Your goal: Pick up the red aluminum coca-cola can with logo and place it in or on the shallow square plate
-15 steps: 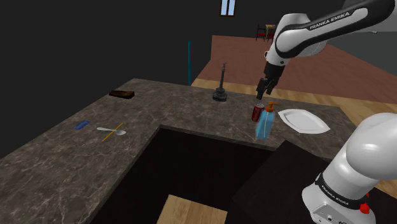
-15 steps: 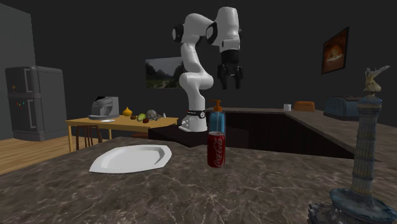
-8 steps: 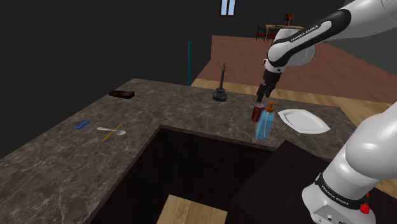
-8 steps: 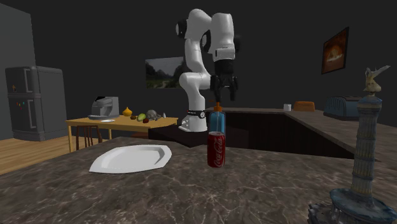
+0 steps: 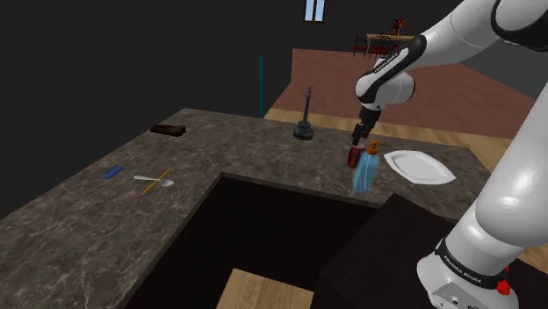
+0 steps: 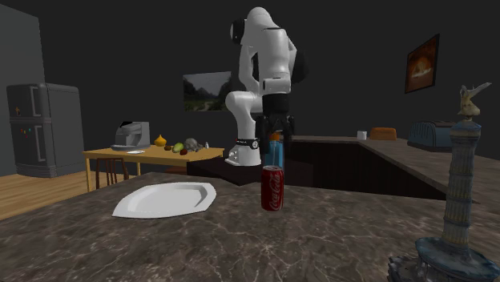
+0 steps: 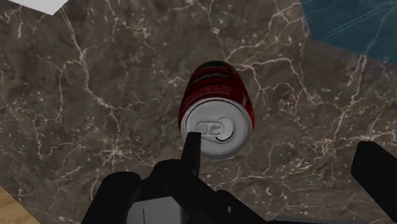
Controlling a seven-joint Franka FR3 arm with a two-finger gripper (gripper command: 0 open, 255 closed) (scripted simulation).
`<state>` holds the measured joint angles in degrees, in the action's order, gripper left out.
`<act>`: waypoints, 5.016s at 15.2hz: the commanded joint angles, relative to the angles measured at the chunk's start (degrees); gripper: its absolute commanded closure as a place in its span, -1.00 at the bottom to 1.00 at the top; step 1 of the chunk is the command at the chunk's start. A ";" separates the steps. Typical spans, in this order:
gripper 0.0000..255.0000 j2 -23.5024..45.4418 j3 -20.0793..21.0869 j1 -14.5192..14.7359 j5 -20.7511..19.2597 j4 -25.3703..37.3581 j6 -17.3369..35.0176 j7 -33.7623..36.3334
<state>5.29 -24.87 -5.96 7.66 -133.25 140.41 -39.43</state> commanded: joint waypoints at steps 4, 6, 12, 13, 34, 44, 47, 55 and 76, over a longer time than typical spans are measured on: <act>-1.00 8.31 0.58 -2.59 5.46 5.07 2.36 -6.71; -1.00 9.66 1.08 -2.91 6.56 5.03 3.59 -7.46; -1.00 12.82 2.39 -3.77 9.12 5.14 6.31 -9.23; -1.00 12.83 2.39 -3.77 9.12 5.15 6.31 -9.23; 1.00 8.92 0.76 -2.61 5.86 5.38 2.60 -6.83; 1.00 3.00 -0.87 -1.44 1.01 6.86 -4.03 -3.26; 1.00 1.36 -2.16 -2.84 0.23 6.19 -4.98 -5.40; 1.00 -1.03 -7.28 -8.85 -0.40 5.33 -6.93 -16.04; 1.00 7.69 -13.35 -21.00 8.04 11.05 -7.84 -39.31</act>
<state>12.37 -38.40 -26.74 15.05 -122.01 131.90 -78.20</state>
